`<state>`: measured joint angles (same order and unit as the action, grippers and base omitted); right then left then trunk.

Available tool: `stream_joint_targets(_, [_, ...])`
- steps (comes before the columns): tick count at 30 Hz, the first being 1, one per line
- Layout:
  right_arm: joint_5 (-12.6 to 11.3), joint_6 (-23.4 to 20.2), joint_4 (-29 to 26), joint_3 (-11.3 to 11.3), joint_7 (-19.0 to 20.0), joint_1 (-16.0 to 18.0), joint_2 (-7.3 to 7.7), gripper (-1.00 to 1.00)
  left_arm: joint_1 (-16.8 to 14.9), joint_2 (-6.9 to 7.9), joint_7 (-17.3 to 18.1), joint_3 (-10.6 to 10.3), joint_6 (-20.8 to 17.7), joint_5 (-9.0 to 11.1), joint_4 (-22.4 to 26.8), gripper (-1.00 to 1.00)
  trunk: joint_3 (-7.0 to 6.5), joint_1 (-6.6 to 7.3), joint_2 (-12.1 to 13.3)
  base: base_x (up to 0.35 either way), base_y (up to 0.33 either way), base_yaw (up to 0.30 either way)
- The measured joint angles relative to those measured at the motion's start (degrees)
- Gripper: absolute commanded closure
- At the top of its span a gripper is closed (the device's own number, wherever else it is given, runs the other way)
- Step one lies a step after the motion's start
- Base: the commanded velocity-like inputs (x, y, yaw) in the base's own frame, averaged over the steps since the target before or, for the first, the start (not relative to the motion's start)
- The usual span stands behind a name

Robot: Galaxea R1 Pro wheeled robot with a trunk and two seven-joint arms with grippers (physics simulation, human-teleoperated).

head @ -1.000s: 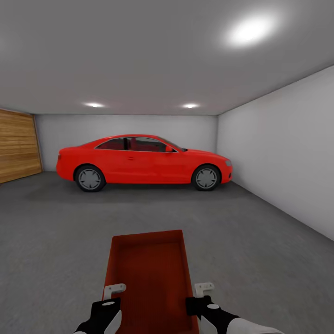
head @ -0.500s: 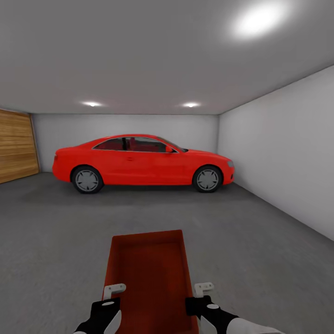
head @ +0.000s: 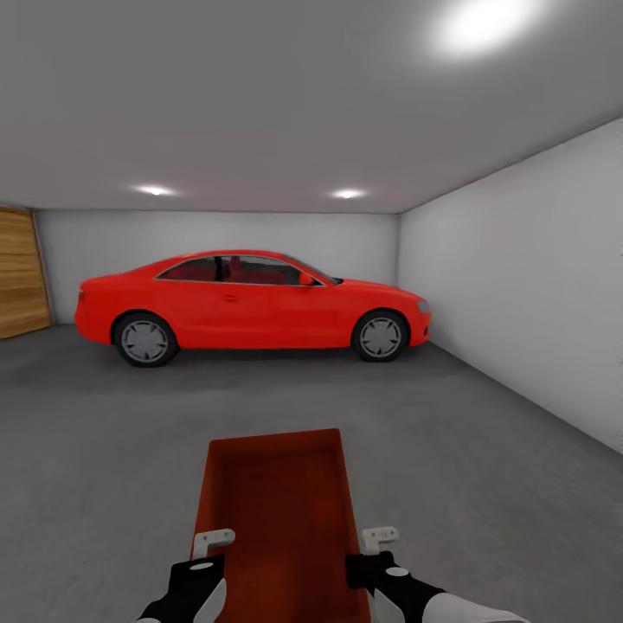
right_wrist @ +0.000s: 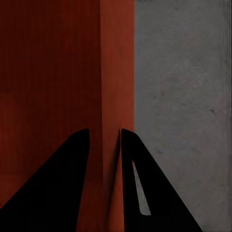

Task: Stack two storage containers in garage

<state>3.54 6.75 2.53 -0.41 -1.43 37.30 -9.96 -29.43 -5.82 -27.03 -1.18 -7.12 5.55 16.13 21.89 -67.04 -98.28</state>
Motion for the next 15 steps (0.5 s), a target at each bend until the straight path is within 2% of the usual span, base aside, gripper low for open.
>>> stream_joint_targets(15, [0.0, 0.0, 0.02, 0.02, 0.0, 0.0, 0.01, 1.0, 0.02, -0.02, -0.06, -0.01, 0.0, 0.02, 0.0, 1.0, -0.26, 0.0, 0.0, 0.34, 0.075, -0.279])
